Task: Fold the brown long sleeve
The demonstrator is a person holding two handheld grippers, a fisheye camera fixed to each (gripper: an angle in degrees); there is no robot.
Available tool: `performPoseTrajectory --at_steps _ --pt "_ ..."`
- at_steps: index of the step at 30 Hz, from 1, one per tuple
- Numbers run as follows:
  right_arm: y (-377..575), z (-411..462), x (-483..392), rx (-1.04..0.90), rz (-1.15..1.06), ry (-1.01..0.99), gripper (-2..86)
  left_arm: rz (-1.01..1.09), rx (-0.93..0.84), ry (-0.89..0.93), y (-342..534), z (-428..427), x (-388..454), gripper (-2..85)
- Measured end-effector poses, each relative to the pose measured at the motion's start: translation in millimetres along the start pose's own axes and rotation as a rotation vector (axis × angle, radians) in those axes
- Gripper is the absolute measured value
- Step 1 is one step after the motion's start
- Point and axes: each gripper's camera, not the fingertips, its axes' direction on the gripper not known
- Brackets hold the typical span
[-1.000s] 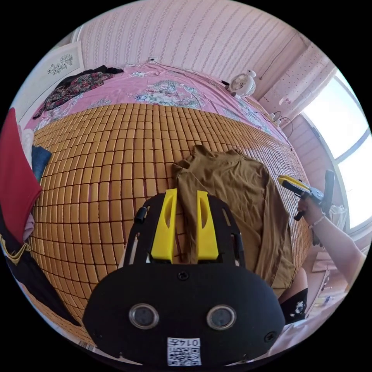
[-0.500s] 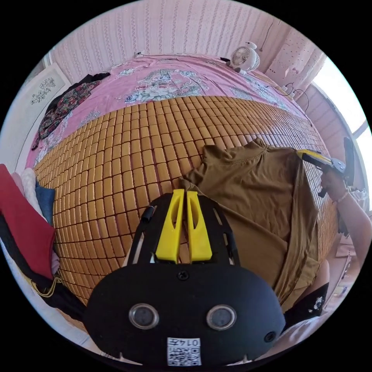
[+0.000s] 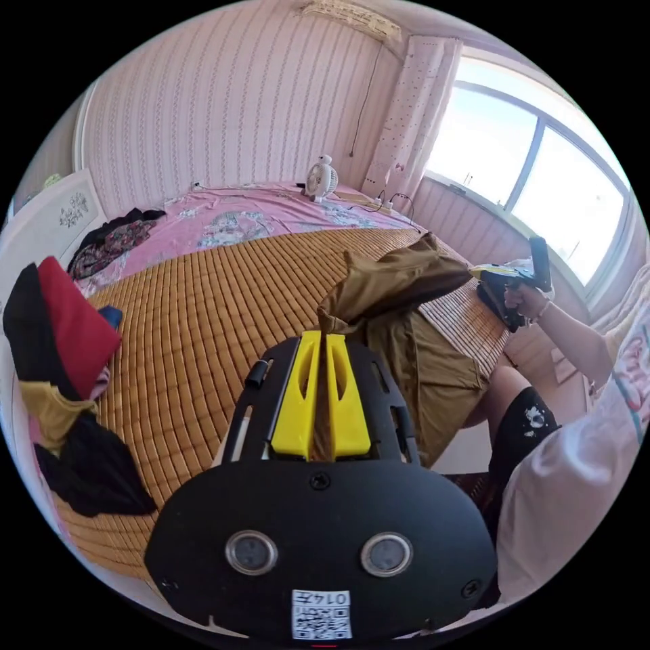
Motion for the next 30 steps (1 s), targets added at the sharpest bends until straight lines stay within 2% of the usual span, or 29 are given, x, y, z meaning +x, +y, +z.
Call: performPoseTrajectory --at_steps 2,5,10,13,16,22,24,26,30 --pt "65 -1 -13 -0.129 0.101 -0.089 1.0 -0.064 -0.049 0.004 51 -7 13 -0.9" --pt "120 8 -27 -0.308 0.214 -0.083 2.4 -0.184 -0.167 -0.087 117 -10 27 -0.9" --pt "123 14 -62 -0.344 0.187 -0.033 4.7 -0.268 -0.192 -0.033 148 -11 48 -0.7" --pt "100 25 -88 -0.302 0.124 -0.005 5.8 -0.252 -0.188 0.002 137 7 68 0.4" --pt "79 50 -135 -0.308 -0.036 -0.015 7.6 -0.188 -0.189 0.014 123 34 96 4.5" --pt "62 132 -223 -0.449 -0.360 -0.025 8.0 -0.192 -0.304 -0.021 119 92 116 6.3" --pt "63 162 -230 -0.572 -0.371 0.062 4.7 -0.165 -0.410 -0.051 124 117 124 4.8" --pt "55 164 -235 -0.563 -0.398 0.083 1.3 -0.125 -0.486 -0.096 129 134 131 2.5" --pt "33 143 -248 -0.563 -0.396 0.009 0.3 -0.078 -0.456 -0.095 133 136 146 -0.7"
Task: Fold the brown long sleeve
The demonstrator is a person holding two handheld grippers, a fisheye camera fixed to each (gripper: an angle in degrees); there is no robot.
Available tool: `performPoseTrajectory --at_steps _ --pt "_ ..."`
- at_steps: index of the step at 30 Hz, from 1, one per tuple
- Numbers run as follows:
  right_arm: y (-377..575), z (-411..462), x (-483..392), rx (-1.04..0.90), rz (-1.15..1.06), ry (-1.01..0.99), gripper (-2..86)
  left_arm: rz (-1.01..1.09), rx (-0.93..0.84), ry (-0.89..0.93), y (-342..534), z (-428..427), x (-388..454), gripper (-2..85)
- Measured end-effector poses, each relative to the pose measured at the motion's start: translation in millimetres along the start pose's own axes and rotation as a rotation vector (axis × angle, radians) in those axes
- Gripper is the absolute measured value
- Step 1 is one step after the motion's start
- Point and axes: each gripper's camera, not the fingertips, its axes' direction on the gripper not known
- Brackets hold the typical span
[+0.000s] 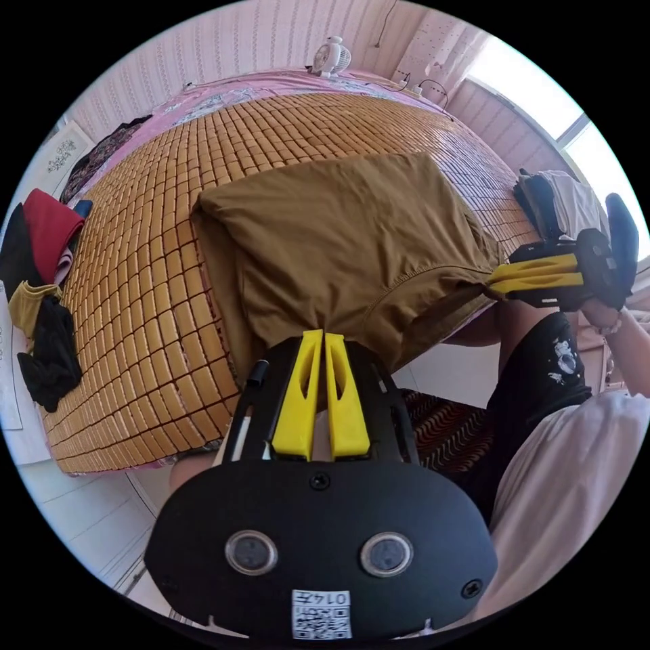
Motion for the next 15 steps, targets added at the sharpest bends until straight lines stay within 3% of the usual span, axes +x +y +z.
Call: performPoseTrajectory --at_steps 4,10,15 --pt "-15 1 -12 -0.041 0.004 0.009 0.3 0.036 0.056 -0.006 9 -6 14 -0.9" --pt "-44 47 -22 -0.136 0.064 0.022 1.8 0.079 -0.055 -0.067 14 36 36 -0.4" --pt "-53 39 -32 -0.164 -0.006 0.001 4.2 -0.008 -0.004 -0.006 24 38 38 4.0"
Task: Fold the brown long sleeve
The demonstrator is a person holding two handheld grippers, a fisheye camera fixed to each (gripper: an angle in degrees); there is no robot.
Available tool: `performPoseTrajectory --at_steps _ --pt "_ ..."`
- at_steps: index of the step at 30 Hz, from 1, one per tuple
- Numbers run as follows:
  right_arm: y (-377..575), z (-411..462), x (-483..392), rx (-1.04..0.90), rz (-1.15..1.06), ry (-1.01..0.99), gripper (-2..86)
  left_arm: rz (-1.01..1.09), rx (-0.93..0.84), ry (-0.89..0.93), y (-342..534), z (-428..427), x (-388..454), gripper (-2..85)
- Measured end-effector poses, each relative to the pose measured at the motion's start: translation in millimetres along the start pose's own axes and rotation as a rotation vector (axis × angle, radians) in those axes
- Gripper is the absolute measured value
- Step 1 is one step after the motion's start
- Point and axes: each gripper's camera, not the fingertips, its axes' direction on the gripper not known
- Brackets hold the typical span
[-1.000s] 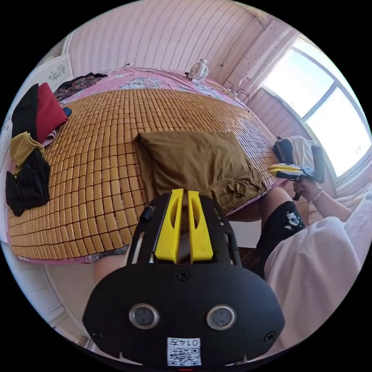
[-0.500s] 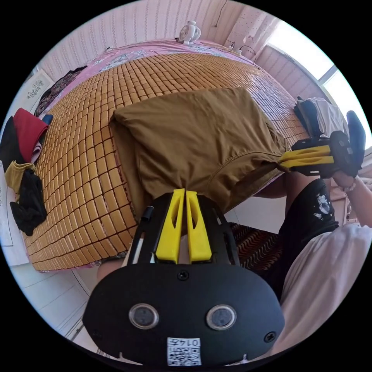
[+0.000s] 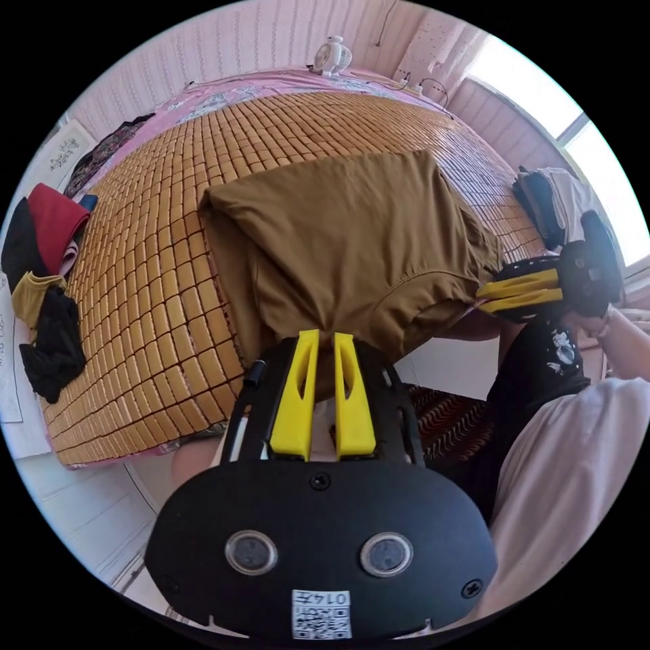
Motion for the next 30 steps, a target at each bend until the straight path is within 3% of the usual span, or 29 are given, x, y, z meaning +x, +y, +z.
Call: performPoseTrajectory --at_steps 4,10,13,15,18,30 --pt "-4 -27 7 0.044 -0.032 0.096 4.6 0.050 0.097 -0.063 13 -16 18 3.3" --pt "-100 -36 49 0.044 -0.097 0.101 -0.6 0.374 0.218 -0.078 -2 1 103 -0.6" --pt "-164 -26 70 0.001 -0.130 0.102 -0.9 0.648 0.121 -0.262 -10 44 151 -0.9" --pt "-198 -14 81 -0.063 -0.124 0.126 -0.9 0.920 0.056 -0.524 -1 77 188 -1.0" --pt "-238 6 97 -0.170 -0.108 0.149 -0.8 1.176 0.067 -0.660 17 107 210 -1.0" --pt "-265 21 117 -0.369 -0.219 0.119 -0.4 1.137 0.168 -0.724 35 146 214 -1.0"
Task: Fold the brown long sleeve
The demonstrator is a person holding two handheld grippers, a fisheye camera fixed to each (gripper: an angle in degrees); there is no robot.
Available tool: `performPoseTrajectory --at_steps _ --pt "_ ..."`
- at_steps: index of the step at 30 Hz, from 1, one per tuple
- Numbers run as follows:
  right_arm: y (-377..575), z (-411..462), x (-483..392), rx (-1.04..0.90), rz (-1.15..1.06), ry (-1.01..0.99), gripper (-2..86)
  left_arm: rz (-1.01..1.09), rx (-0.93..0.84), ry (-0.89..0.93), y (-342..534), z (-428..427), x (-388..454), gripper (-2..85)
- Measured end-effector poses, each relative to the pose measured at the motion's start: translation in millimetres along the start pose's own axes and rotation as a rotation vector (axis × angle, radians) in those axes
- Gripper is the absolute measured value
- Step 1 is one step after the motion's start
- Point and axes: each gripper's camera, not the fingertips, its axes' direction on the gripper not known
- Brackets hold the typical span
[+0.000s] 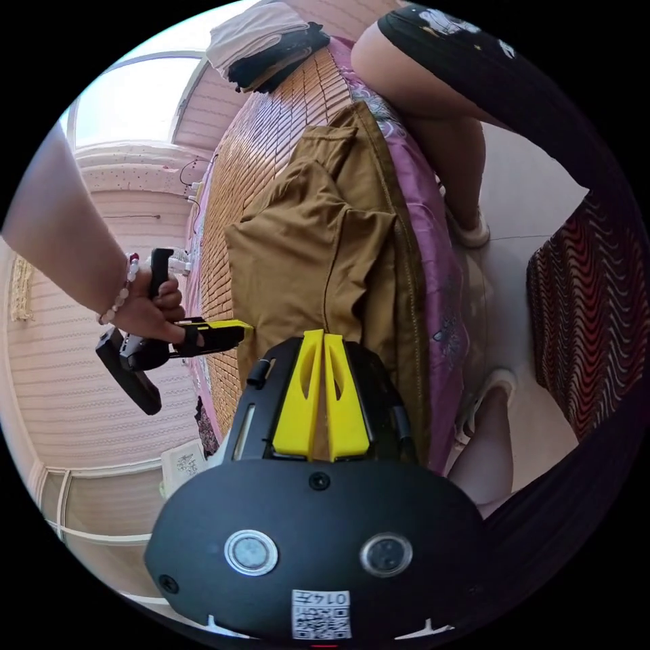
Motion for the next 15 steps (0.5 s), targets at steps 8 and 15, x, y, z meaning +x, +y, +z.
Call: performPoseTrajectory --at_steps 8,15 --pt "46 27 40 0.150 0.246 -0.158 -0.3 -0.163 0.028 0.142 12 16 -18 -1.0" --pt "231 57 20 0.506 0.571 -0.346 0.8 -0.592 0.143 0.449 60 16 -60 -0.7"
